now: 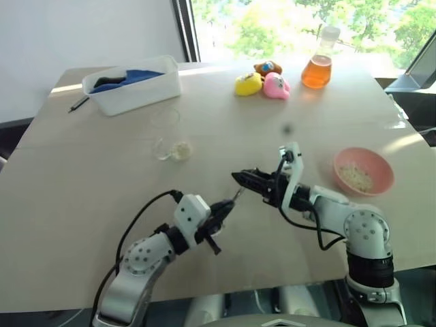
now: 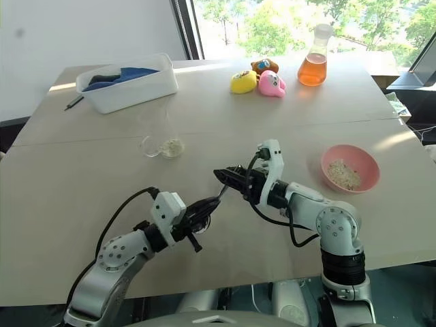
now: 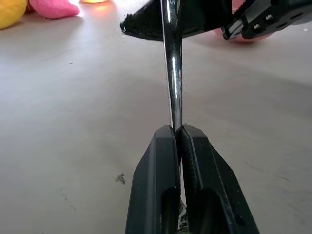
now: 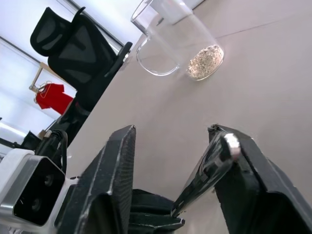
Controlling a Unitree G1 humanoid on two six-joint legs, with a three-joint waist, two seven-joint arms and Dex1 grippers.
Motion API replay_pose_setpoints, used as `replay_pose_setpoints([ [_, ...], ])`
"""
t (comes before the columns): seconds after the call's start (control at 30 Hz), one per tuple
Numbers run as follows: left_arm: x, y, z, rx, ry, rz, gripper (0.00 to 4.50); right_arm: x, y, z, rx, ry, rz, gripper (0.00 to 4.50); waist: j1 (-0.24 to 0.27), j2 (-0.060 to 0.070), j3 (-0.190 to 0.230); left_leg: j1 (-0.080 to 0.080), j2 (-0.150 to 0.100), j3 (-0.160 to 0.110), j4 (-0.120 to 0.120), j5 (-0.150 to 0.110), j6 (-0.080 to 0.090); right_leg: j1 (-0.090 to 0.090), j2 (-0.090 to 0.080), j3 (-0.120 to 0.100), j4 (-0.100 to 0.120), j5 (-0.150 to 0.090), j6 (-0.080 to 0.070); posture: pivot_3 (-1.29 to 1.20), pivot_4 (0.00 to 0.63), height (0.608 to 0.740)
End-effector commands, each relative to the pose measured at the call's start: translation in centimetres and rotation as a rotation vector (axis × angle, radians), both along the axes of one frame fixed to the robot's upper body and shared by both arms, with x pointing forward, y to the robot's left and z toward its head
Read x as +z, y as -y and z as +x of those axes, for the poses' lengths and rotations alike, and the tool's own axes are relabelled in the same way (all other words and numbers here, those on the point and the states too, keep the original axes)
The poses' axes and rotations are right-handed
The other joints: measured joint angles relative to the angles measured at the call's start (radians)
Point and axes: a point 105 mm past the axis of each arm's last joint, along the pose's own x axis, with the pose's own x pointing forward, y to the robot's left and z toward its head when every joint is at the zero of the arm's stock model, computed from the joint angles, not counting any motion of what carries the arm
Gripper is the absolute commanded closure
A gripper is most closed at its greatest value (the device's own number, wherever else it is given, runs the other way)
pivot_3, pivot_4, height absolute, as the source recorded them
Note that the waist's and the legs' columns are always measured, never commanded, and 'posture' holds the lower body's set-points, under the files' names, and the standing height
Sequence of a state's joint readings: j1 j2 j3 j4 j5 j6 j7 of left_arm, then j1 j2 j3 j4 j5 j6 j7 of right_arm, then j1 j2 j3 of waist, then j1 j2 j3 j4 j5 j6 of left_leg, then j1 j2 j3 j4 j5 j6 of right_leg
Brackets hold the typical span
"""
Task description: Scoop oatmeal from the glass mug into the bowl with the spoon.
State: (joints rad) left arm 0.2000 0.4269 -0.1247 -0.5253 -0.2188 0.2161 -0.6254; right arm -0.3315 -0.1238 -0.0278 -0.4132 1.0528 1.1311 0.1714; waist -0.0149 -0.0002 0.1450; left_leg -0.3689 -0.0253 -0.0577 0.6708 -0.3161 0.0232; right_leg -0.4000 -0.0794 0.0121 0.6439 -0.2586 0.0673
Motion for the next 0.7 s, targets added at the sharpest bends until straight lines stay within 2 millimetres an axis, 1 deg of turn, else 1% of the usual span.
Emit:
replay_pose_setpoints([
  [0.03,0.7,0.1,0.0,-0.001,0.039,-0.017,4.5,0.5,-0.2,-0.5,0.028,0.014,0.013,2.09,0.0,0.0,0.0,0.0,0.0,0.0,0.0,0.0,0.0,0.0,0.0,0.0,0.0,0.0,0.0,0.0,0.15,0.74],
  [0.2,0.8,0.1,0.1,0.007,0.037,-0.022,4.5,0.8,-0.2,-0.1,0.011,0.018,0.029,2.09,0.0,0.0,0.0,0.0,0.0,0.0,0.0,0.0,0.0,0.0,0.0,0.0,0.0,0.0,0.0,0.0,0.15,0.74],
  [0.3,0.7,0.1,0.0,0.008,0.029,-0.023,4.5,0.9,0.0,0.2,-0.006,0.018,0.036,2.96,0.0,0.0,0.0,0.0,0.0,0.0,0.0,0.0,0.0,0.0,0.0,0.0,0.0,0.0,0.0,0.0,0.15,0.74],
  [0.37,0.6,0.2,-0.1,0.006,0.021,-0.024,4.5,0.9,0.1,0.4,-0.014,0.021,0.034,3.97,0.0,0.0,0.0,0.0,0.0,0.0,0.0,0.0,0.0,0.0,0.0,0.0,0.0,0.0,0.0,0.0,0.15,0.74],
  [0.4,0.6,0.2,-0.2,0.005,0.018,-0.028,4.5,0.9,0.1,0.5,-0.015,0.021,0.033,4.4,0.0,0.0,0.0,0.0,0.0,0.0,0.0,0.0,0.0,0.0,0.0,0.0,0.001,0.0,0.0,0.0,0.15,0.74],
  [0.57,0.5,-0.1,-0.3,0.003,0.012,-0.028,4.5,0.6,0.1,0.5,-0.028,0.006,0.038,4.46,-0.001,0.0,0.0,0.0,0.0,0.0,0.0,0.0,0.0,0.0,0.001,0.0,0.001,0.0,0.0,0.0,0.15,0.74],
  [0.63,0.9,-0.7,0.0,0.036,0.057,-0.025,4.5,0.6,0.3,0.7,-0.044,-0.001,0.046,4.46,-0.001,0.0,0.0,0.0,0.0,0.0,0.0,0.0,0.0,0.0,0.001,0.0,0.001,0.0,0.0,0.0,0.15,0.74],
  [0.67,1.1,-1.1,0.2,0.058,0.076,-0.035,3.8,0.6,0.3,0.7,-0.052,-0.004,0.048,4.5,-0.001,0.0,0.0,0.0,0.0,0.0,0.0,0.0,0.0,-0.001,0.001,0.0,0.001,0.0,0.0,0.0,0.15,0.74],
  [0.7,1.3,-1.3,0.3,0.072,0.087,-0.044,3.58,0.6,0.3,0.8,-0.056,-0.006,0.049,4.5,0.0,0.0,0.0,0.0,0.0,0.0,0.0,0.0,0.0,-0.001,0.001,0.0,0.001,0.0,0.0,0.0,0.15,0.74],
])
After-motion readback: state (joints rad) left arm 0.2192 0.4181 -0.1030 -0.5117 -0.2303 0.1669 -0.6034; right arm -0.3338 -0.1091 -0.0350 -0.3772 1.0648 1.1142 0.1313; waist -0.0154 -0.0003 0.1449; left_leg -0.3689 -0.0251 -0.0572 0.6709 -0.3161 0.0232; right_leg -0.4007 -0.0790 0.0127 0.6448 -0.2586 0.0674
